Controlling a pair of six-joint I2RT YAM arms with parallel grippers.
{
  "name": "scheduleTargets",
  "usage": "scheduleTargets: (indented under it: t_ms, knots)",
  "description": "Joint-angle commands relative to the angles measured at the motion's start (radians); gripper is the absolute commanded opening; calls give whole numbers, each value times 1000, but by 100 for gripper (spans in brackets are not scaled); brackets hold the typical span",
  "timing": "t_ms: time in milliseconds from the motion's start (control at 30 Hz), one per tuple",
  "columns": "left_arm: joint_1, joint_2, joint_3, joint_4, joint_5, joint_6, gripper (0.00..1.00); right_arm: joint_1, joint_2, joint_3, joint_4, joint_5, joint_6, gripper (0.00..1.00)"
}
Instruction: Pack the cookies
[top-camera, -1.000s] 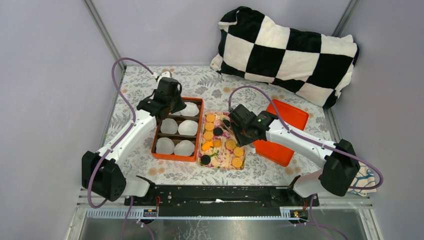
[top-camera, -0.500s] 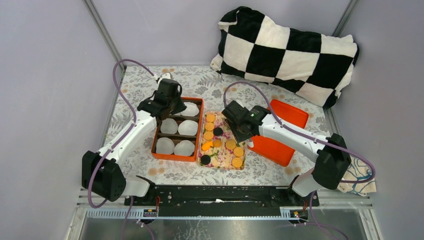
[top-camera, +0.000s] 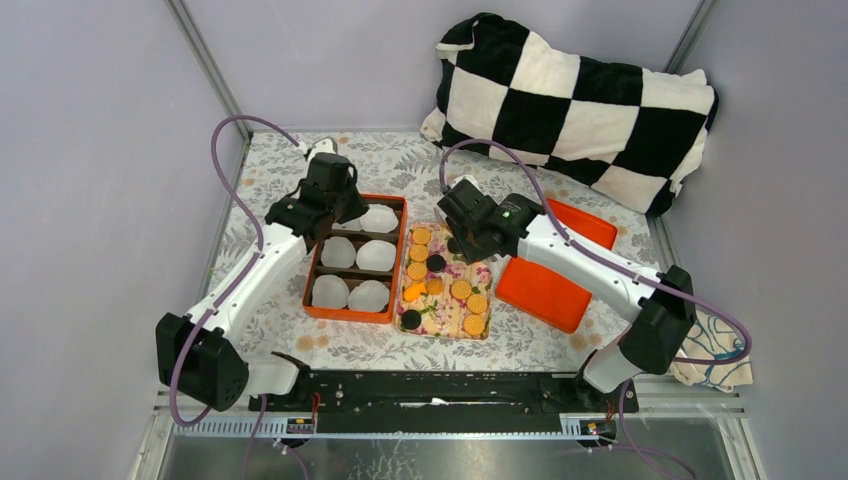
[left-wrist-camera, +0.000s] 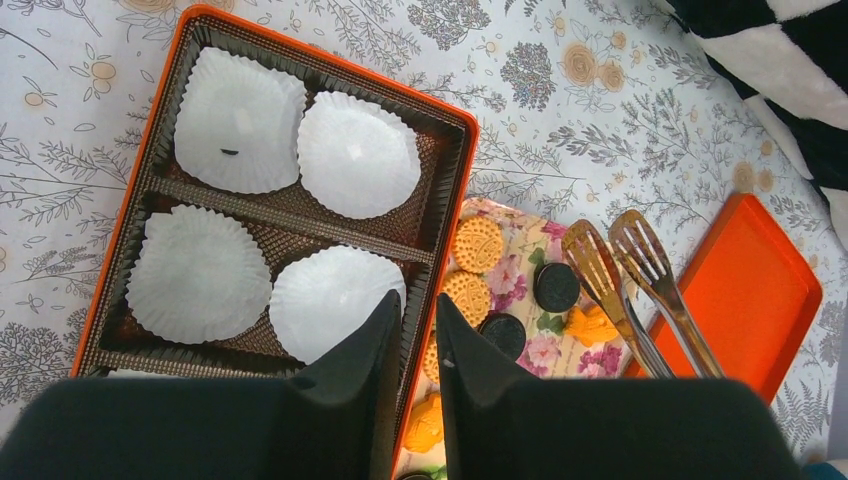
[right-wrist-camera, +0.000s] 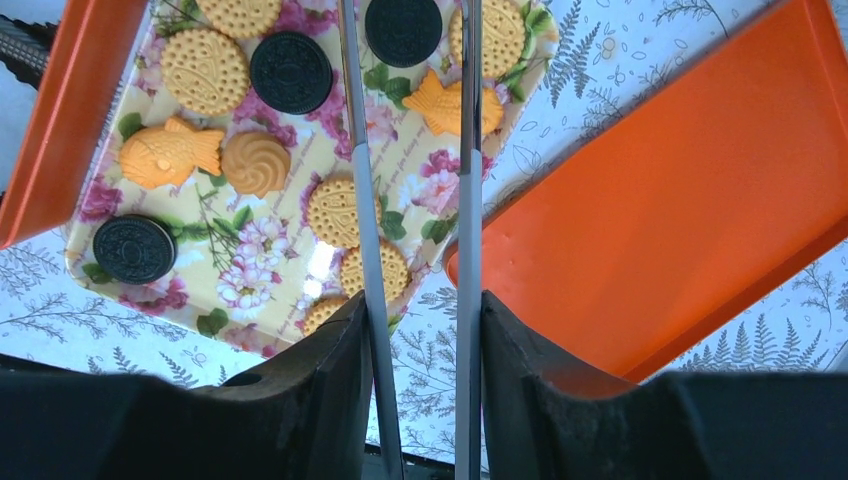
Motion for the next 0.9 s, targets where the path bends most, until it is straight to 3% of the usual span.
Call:
scheduleTargets:
  t_ms: [0, 500, 600, 867]
  knots:
    - [8, -9, 17, 32, -1, 9, 23, 9, -15, -15, -20, 15, 0, 5]
    - [8, -12, -17, 46, 32, 1, 22, 10, -73, -251, 102, -160, 76, 11]
    - [8, -16, -21, 46, 32, 1, 22, 10, -63, -267, 105, -161, 83, 19]
    - [9, -4, -20, 54, 51, -4, 21, 10, -45, -238, 45, -81, 89, 0]
